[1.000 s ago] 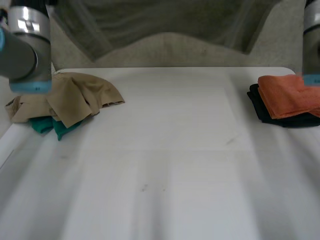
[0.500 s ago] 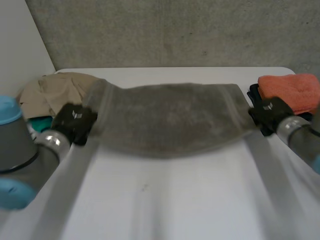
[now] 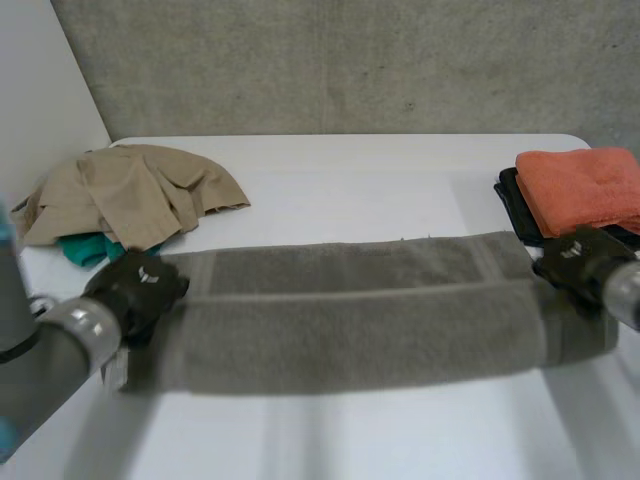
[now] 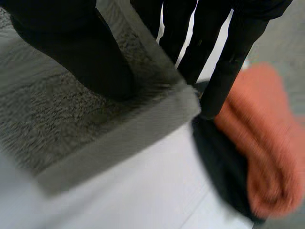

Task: Fold the laundry.

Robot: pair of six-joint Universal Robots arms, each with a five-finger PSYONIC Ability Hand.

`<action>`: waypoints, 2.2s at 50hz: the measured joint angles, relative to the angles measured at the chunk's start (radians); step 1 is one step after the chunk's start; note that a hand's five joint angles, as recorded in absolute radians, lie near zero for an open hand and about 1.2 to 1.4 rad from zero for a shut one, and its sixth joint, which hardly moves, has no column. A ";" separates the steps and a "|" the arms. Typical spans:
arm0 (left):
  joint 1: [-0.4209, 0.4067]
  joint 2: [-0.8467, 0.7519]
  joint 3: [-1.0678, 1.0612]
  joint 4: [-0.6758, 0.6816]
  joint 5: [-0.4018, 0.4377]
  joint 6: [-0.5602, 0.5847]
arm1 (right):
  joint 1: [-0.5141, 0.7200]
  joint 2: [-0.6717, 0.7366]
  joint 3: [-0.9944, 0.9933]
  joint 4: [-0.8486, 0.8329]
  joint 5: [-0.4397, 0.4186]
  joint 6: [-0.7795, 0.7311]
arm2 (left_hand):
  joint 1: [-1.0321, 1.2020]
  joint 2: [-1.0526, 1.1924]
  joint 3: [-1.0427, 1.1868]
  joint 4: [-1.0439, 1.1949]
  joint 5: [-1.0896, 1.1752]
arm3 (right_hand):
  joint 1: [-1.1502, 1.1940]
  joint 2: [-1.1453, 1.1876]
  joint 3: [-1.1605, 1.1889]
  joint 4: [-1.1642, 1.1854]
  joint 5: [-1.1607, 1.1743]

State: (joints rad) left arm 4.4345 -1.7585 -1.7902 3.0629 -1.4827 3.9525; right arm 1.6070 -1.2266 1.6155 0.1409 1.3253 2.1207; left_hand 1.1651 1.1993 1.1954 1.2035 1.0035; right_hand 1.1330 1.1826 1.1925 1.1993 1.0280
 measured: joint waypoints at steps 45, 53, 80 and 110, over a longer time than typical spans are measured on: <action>-0.139 -0.263 0.376 0.216 -0.168 -0.276 | -0.020 0.143 -0.177 -0.002 -0.090 0.395 | -0.973 -0.992 -0.981 -1.002 -0.950 | -0.732 -0.790 -0.794 -0.799 -0.799; -0.141 -0.195 0.260 0.254 -0.106 -0.340 | -0.135 0.146 -0.072 0.037 -0.215 0.336 | -0.973 -0.992 -0.981 -1.002 -0.950 | -0.629 -0.679 -0.688 -0.689 -0.689; -0.147 -0.130 0.187 0.291 -0.096 -0.338 | -0.327 0.104 -0.034 -0.195 -0.053 0.125 | -0.973 -0.992 -0.981 -1.002 -0.950 | -0.011 0.000 -0.005 -0.002 -0.036; -0.084 0.067 0.009 0.308 -0.090 -0.366 | 0.809 0.353 -0.271 -0.465 -0.173 0.216 | -0.973 -0.992 -0.981 -1.002 -0.950 | -0.010 0.000 -0.001 0.000 -0.027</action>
State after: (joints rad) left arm 4.3502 -1.6912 -1.7812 3.3712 -1.5722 3.5869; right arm 2.4159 -0.8732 1.3444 -0.3241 1.1527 2.3366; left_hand 0.1918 0.2069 0.2140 0.2018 0.0531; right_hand 1.1233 1.1828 1.1915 1.1992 1.0012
